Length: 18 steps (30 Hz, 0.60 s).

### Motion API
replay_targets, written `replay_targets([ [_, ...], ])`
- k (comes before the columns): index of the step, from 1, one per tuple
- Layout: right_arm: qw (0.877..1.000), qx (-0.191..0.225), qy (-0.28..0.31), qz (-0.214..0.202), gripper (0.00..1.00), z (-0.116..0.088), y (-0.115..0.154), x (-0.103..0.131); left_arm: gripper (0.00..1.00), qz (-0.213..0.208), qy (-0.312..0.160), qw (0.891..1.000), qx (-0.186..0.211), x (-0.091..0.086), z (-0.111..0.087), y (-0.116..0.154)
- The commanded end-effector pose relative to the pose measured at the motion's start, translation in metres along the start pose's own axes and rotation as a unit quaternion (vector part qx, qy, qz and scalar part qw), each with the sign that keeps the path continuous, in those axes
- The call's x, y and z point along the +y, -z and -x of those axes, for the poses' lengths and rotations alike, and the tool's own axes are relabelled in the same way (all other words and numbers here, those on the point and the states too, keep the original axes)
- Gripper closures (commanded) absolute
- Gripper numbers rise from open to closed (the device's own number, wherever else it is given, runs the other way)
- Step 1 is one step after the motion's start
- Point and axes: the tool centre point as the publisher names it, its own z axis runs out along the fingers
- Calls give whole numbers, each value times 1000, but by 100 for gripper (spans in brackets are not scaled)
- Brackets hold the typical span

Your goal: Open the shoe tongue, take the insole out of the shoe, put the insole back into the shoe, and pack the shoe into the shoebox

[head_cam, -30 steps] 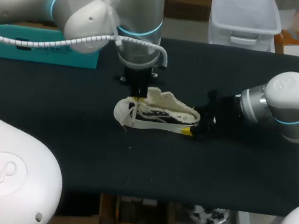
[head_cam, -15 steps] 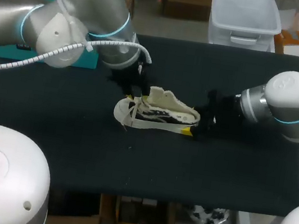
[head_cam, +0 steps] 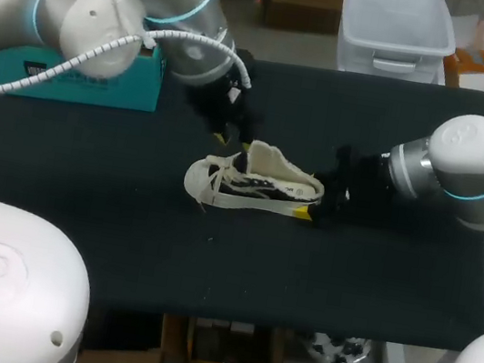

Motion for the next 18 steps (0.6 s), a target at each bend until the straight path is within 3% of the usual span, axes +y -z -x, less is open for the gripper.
replay_targets([
  [1, 1000, 1, 0, 1, 100, 1, -5, -5, 52, 90, -13, 995, -41, -38, -11, -13],
  [6, 1000, 1, 0, 1, 100, 1, -5, -5, 53, 118, -7, 991, -69, -51, -8, -23],
  [11, 1000, 1, 0, 1, 100, 1, -5, -5, 56, 156, -11, 985, -67, -57, 2, -34],
  [18, 1000, 1, 0, 1, 100, 1, -5, -5, 59, 184, -22, 981, -63, -50, 9, -43],
])
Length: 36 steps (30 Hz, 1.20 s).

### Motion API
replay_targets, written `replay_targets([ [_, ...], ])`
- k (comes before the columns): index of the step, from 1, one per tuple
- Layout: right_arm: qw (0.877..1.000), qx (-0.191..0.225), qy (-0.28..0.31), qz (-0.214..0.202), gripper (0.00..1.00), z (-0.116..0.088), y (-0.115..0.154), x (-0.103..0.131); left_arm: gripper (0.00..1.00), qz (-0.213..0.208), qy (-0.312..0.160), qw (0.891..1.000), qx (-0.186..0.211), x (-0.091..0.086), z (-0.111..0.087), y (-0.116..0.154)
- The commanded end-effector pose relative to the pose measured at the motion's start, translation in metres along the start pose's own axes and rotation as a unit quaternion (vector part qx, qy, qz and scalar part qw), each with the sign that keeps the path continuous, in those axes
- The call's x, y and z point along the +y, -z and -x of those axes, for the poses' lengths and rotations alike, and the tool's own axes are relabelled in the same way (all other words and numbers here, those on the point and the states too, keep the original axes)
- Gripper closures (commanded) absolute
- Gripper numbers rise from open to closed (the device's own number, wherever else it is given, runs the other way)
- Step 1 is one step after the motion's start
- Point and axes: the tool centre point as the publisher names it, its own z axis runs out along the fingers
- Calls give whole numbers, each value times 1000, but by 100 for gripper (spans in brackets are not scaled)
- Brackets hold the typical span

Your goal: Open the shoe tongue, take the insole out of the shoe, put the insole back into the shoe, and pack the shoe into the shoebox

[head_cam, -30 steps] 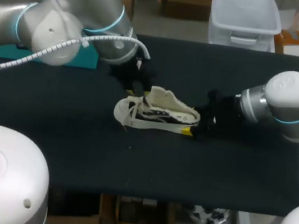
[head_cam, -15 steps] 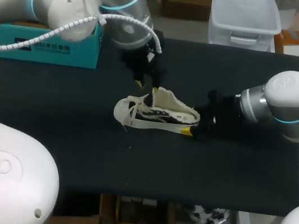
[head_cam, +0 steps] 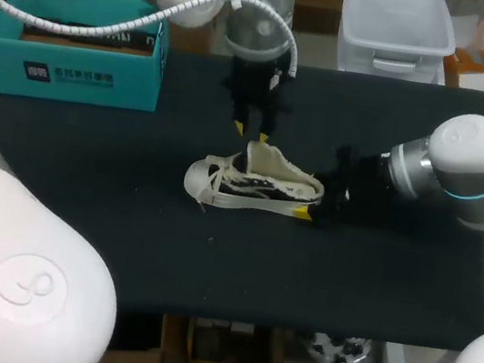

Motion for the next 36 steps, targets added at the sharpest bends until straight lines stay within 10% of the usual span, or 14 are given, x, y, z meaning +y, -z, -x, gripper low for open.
replay_targets([
  [1, 1000, 1, 0, 1, 100, 1, -5, -5, 58, 66, -7, 998, 12, -4, 4, -4],
  [17, 1000, 1, 0, 1, 100, 1, -5, -5, 60, 94, -45, 995, 2, 4, -7, -15],
  [22, 1000, 1, 0, 1, 100, 1, -5, -5, 100, 101, -36, 994, 1, 2, -4, -21],
  [36, 1000, 1, 0, 1, 100, 1, -5, -5, 100, 20, 15, 998, 52, 54, 28, 2],
])
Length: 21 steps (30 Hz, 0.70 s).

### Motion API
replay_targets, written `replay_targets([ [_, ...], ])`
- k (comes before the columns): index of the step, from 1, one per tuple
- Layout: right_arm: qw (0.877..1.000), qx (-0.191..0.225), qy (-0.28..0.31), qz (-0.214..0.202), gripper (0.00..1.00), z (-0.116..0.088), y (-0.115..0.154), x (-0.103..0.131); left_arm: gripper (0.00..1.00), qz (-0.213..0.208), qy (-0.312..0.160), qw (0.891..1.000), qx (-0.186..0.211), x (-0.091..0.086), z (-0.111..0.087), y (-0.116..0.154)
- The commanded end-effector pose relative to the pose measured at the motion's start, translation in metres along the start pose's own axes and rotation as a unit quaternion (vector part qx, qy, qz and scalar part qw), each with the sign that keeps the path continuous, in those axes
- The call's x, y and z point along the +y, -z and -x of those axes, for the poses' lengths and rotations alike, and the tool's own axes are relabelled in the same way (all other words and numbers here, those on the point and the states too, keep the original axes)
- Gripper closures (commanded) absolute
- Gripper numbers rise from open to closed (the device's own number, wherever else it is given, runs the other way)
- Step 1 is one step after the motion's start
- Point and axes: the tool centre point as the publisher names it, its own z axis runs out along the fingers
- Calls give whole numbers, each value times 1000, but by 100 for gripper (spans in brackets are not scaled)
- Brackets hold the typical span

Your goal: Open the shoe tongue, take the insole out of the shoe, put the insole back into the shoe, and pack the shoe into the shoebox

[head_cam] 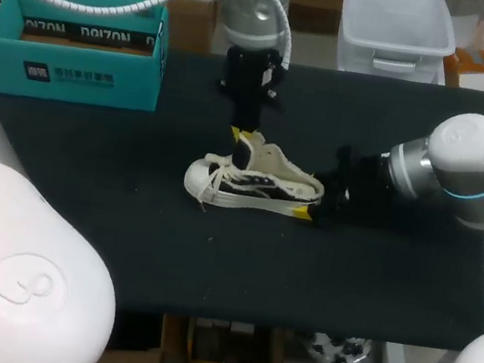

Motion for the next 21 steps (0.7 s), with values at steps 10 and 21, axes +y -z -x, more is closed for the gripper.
replay_targets([
  [10, 1000, 1, 0, 2, 100, 2, -5, -5, 100, -138, 97, 985, 32, 61, 32, -28],
  [21, 1000, 1, 0, 2, 100, 2, -5, -5, 100, -131, 108, 984, 52, 52, 38, -34],
])
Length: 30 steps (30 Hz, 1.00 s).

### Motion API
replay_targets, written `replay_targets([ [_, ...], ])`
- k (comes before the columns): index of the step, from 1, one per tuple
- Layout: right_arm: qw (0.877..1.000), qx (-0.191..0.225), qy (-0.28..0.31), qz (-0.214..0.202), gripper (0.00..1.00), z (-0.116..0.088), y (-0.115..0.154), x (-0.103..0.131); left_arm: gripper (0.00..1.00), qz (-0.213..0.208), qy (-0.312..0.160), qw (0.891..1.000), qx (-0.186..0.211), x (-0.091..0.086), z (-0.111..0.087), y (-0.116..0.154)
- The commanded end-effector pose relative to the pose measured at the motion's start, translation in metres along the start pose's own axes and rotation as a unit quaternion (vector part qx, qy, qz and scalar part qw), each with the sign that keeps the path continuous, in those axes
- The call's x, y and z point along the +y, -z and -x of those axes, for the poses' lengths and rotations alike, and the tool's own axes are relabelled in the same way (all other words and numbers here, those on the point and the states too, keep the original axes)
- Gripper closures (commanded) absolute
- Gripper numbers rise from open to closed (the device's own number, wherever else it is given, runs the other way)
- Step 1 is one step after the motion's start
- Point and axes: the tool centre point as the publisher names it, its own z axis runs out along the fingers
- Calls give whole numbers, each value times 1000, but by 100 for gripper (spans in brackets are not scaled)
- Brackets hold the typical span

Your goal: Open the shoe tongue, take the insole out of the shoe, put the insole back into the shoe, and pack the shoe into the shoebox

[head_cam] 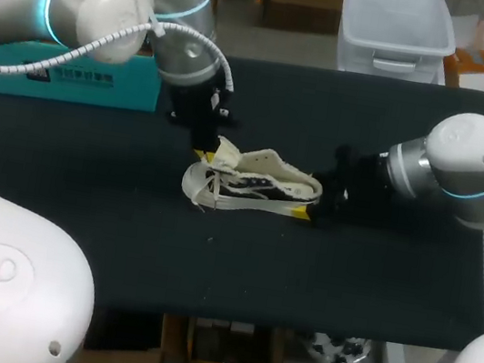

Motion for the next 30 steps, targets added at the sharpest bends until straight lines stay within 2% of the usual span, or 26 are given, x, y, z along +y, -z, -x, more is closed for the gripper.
replay_targets([
  [1, 1000, 0, 0, 2, 100, 2, -3, -6, 100, -19, -7, 1000, 7, 6, 2, 5],
  [2, 1000, 0, 0, 2, 100, 2, -3, -6, 100, -19, -13, 1000, 9, 6, 1, 7],
  [3, 1000, 0, 0, 2, 100, 2, -3, -6, 92, -21, -16, 1000, 10, 6, -1, 9],
  [5, 1000, 0, 0, 2, 100, 2, -3, -6, 67, -22, -28, 999, 16, 7, -5, 14],
  [11, 1000, 0, 0, 2, 100, 2, -3, -6, 56, -50, -86, 994, 36, 13, -25, 55],
  [13, 1000, 0, 0, 2, 100, 2, -3, -6, 60, -64, -107, 992, 35, 14, -33, 71],
  [14, 1000, 0, 0, 2, 100, 2, -3, -6, 68, -69, -122, 989, 39, 16, -38, 79],
  [15, 1000, 0, 0, 2, 100, 2, -3, -6, 78, -79, -137, 987, 37, 17, -43, 88],
  [16, 1000, 0, 0, 2, 100, 2, -3, -6, 100, -85, -158, 983, 37, 17, -48, 95],
  [18, 1000, 0, 0, 2, 100, 2, -3, -6, 100, -89, -206, 974, 37, 19, -58, 107],
  [20, 1000, 0, 0, 2, 100, 2, -3, -6, 100, -74, -285, 955, 46, 19, -70, 115],
  [22, 1000, 0, 0, 2, 100, 2, -3, -6, 100, -61, -361, 930, 46, 16, -79, 117],
  [23, 1000, 0, 0, 2, 100, 2, -3, -6, 100, -48, -406, 911, 50, 15, -84, 117],
  [25, 1000, 0, 0, 2, 100, 2, -3, -6, 100, -40, -453, 888, 60, 10, -92, 114],
  [26, 1000, 0, 0, 2, 100, 2, -3, -6, 100, -28, -508, 858, 72, 9, -96, 112],
  [27, 1000, 0, 0, 2, 100, 2, -3, -6, 100, -16, -526, 847, 73, 7, -98, 110],
  [28, 1000, 0, 0, 2, 100, 2, -3, -6, 100, 5, -559, 826, 69, 4, -101, 109],
  [30, 1000, 0, 0, 2, 100, 2, -3, -6, 100, 19, -558, 828, 55, -2, -102, 108],
])
